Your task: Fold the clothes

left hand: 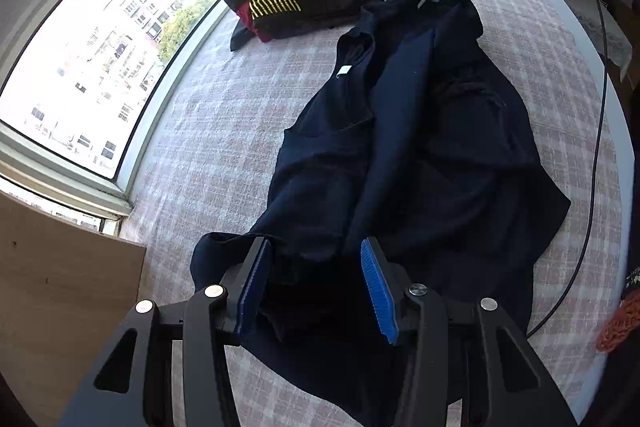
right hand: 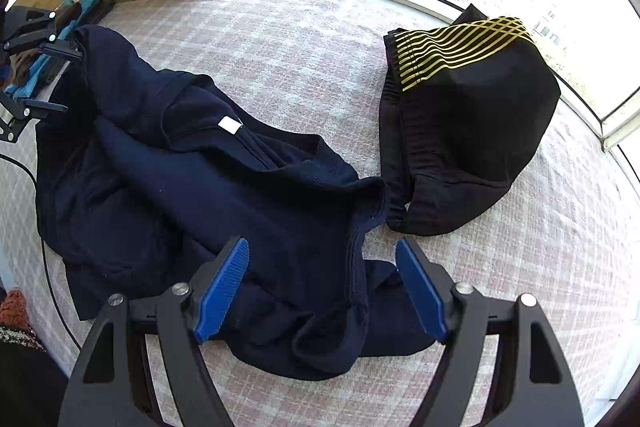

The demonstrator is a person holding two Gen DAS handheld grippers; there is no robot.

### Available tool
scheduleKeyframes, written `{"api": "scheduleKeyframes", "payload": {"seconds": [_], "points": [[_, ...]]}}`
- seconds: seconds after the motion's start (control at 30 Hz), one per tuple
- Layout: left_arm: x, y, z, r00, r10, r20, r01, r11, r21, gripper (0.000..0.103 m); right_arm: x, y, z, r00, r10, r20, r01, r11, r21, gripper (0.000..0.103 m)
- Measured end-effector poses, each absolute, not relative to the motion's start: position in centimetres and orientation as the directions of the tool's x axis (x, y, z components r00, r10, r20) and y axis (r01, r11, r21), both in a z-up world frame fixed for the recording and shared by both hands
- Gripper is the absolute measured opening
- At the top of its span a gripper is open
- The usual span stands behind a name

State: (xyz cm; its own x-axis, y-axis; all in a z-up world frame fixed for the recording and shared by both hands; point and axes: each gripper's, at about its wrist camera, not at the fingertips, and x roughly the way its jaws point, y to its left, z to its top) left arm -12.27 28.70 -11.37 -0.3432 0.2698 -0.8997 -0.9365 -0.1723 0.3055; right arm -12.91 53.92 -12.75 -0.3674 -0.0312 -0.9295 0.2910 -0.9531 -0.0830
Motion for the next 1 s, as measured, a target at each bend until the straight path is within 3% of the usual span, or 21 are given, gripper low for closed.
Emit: {"api": "scheduleKeyframes", "payload": {"seconds": [0.1,0.2,0.3,0.37,0.63,0.83,0.87,0.9,1.0], "points": [[-14.5,29.3,-13.2,-0.331,0.237,-0.913,-0.94,-0.173,0.295,0.047,-14.7,53.4,-13.6,-0.374,-0.024,-0.927,0.337,-0.935,-0.112,0.075],[-19.1,28.5,-14.7,-0.359,0.167,-0.918,-0.905,-0.302,0.299,0.047,-17.1,52.4,-14.7,-0.36,-0.006,-0.933,0.374,-0.917,-0.139,0.076],[-22.5,26.4,-13.8,-0.35,0.165,-0.922,-0.864,-0.437,0.249,0.047,-18.4,52.5,-15.6,-0.342,-0.016,-0.94,0.397,-0.909,-0.128,0.076],[-22.2,25.6,-12.3,-0.358,0.192,-0.914,-0.87,-0.424,0.252,0.047,-18.8,52.7,-15.6,-0.32,-0.07,-0.945,0.429,-0.9,-0.079,0.076],[-17.5,28.1,-11.6,-0.262,0.242,-0.934,-0.964,-0.119,0.239,0.051,-19.4,52.1,-15.6,-0.278,-0.153,-0.948,0.541,-0.84,-0.024,0.076],[-18.2,30.8,-16.4,-0.263,0.131,-0.956,-0.964,0.007,0.266,0.051,-19.5,50.9,-16.4,-0.28,-0.133,-0.951,0.609,-0.79,-0.069,0.076],[-19.0,30.9,-17.0,-0.255,0.109,-0.961,-0.967,-0.008,0.256,0.043,-19.7,50.9,-16.7,-0.278,-0.127,-0.952,0.613,-0.786,-0.074,0.076],[-19.8,31.1,-17.5,-0.247,0.091,-0.965,-0.969,-0.029,0.246,0.021,-20.0,50.9,-17.0,-0.276,-0.12,-0.954,0.617,-0.782,-0.08,0.076],[-21.9,31.1,-17.3,-0.176,0.112,-0.978,-0.979,-0.128,0.161,0.012,-20.8,51.1,-18.0,-0.262,-0.115,-0.958,0.624,-0.778,-0.077,0.076]]}}
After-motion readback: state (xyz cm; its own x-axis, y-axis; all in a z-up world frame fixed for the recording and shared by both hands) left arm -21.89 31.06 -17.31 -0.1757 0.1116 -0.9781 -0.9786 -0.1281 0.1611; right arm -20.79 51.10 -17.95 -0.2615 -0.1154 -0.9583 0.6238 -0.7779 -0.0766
